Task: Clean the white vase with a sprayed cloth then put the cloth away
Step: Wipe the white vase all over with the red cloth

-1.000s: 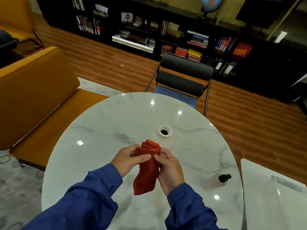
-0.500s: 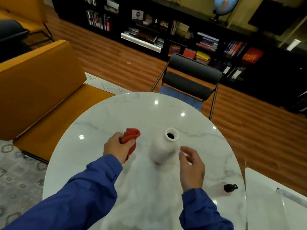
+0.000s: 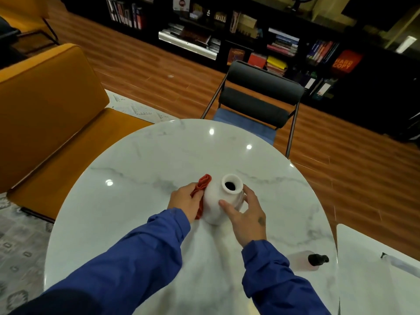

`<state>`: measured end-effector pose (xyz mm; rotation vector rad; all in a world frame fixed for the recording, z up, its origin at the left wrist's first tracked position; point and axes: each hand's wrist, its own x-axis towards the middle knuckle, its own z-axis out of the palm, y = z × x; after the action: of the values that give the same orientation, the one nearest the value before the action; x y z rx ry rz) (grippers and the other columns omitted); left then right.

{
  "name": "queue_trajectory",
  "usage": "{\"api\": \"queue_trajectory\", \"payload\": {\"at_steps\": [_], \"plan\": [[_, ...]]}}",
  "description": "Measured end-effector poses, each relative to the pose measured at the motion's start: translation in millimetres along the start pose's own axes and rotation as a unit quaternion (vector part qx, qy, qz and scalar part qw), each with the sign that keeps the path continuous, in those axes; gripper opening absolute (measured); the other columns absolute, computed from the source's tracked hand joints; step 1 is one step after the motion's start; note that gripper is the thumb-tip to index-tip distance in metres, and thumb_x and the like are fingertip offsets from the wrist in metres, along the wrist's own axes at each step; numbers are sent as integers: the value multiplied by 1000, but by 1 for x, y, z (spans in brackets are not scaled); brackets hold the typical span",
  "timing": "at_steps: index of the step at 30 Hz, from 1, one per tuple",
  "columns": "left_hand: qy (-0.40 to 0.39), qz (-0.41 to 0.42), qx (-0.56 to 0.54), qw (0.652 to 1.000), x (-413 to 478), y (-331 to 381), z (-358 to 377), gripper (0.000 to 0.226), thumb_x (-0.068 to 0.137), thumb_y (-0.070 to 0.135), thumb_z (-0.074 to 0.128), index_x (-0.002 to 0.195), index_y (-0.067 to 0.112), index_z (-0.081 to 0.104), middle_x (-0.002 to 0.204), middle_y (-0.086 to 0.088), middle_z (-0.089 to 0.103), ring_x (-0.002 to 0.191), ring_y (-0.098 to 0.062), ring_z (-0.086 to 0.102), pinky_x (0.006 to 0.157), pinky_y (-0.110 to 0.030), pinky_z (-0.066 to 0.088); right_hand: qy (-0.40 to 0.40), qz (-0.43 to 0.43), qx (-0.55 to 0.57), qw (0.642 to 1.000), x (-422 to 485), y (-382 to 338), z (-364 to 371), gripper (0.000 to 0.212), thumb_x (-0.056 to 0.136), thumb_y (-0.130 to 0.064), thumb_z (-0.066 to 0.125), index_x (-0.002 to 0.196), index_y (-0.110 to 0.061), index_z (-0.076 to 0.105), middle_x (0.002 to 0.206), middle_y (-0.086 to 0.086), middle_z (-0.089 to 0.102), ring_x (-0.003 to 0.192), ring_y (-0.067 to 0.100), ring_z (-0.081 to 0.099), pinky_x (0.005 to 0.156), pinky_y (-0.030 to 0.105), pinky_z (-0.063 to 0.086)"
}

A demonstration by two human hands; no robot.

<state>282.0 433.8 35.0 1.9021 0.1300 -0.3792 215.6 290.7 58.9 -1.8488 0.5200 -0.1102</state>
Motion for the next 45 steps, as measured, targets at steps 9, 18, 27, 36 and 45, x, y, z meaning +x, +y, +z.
{"api": "queue_trajectory", "payload": {"at_steps": [9, 18, 27, 36, 45], "plan": [[8, 57, -28, 998, 8, 2, 6, 19, 93, 26, 53, 93, 32, 71, 73, 12, 69, 66, -9, 64, 63, -23, 55, 3, -9, 10, 1000, 2, 9, 3, 54, 80, -30, 77, 118, -51, 45, 118, -32, 52, 104, -24, 46, 72, -4, 41], [-5, 89, -49, 995, 7, 14, 5, 23, 92, 21, 55, 103, 33, 71, 97, 18, 72, 89, 2, 65, 82, -17, 54, 9, -23, 18, 1000, 5, 18, 5, 56, 80, -30, 77, 123, -49, 47, 120, -30, 54, 110, -18, 49, 79, 4, 46], [34, -19, -3, 999, -16, -21, -1, 13, 91, 22, 57, 88, 27, 69, 74, 7, 67, 70, -12, 64, 52, -3, 44, 13, -30, 16, 999, 3, 19, 6, 57, 80, -30, 77, 126, -47, 45, 122, -29, 52, 116, -8, 50, 90, 17, 48], [-3, 25, -18, 1000, 13, 4, 1, 18, 91, 32, 55, 90, 28, 72, 74, 3, 71, 70, -20, 68, 70, -36, 60, 10, -26, -1, 1000, 3, 16, 3, 54, 81, -30, 76, 122, -48, 45, 119, -31, 51, 109, -15, 48, 75, 1, 45], [-2, -87, 18, 996, -36, -38, 18, 20, 93, 24, 53, 79, 18, 66, 73, -4, 68, 57, -13, 61, 41, -7, 39, 11, -17, -14, 1000, 0, 11, 4, 57, 82, -29, 76, 130, -38, 46, 124, -18, 53, 109, -4, 51, 75, -4, 38]]}}
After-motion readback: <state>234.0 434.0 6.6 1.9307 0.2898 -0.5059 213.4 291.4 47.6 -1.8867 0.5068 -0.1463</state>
